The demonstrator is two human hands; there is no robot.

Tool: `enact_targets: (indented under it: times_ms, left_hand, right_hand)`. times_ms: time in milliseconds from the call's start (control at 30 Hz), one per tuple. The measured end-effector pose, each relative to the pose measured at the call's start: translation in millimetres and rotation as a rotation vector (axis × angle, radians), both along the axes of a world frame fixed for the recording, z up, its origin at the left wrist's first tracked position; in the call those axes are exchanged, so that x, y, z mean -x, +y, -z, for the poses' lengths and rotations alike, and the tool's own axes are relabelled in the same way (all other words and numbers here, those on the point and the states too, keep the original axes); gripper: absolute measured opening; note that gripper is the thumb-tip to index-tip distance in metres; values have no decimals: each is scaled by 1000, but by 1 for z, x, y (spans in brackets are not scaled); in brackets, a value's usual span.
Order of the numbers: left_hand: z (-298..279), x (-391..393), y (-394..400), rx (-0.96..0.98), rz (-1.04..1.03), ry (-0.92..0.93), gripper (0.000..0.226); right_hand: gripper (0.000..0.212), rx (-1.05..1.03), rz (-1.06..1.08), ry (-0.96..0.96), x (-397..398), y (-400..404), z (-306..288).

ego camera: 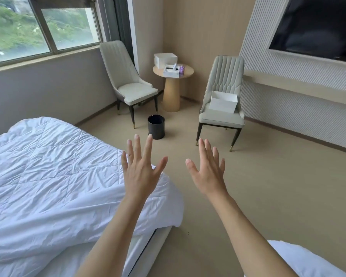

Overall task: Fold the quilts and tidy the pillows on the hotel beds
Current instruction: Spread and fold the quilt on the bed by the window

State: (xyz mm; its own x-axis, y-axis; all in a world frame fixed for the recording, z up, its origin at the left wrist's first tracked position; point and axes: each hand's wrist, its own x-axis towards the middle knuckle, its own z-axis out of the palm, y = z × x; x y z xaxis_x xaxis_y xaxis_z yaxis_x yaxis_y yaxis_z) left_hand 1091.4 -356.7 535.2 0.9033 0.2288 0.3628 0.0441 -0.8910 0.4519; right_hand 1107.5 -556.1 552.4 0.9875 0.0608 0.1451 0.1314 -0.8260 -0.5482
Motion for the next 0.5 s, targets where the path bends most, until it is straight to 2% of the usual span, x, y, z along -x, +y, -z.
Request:
enact_targets:
  times_ms: [233, 500]
  left_hand:
    - [26, -46, 0, 69, -286, 58, 80]
    - [43, -10, 27, 219, -749, 124, 85]
  right_hand:
    - [74, 6, -287, 72, -100, 17, 23]
    - [73, 23, -729, 114, -144, 91, 36]
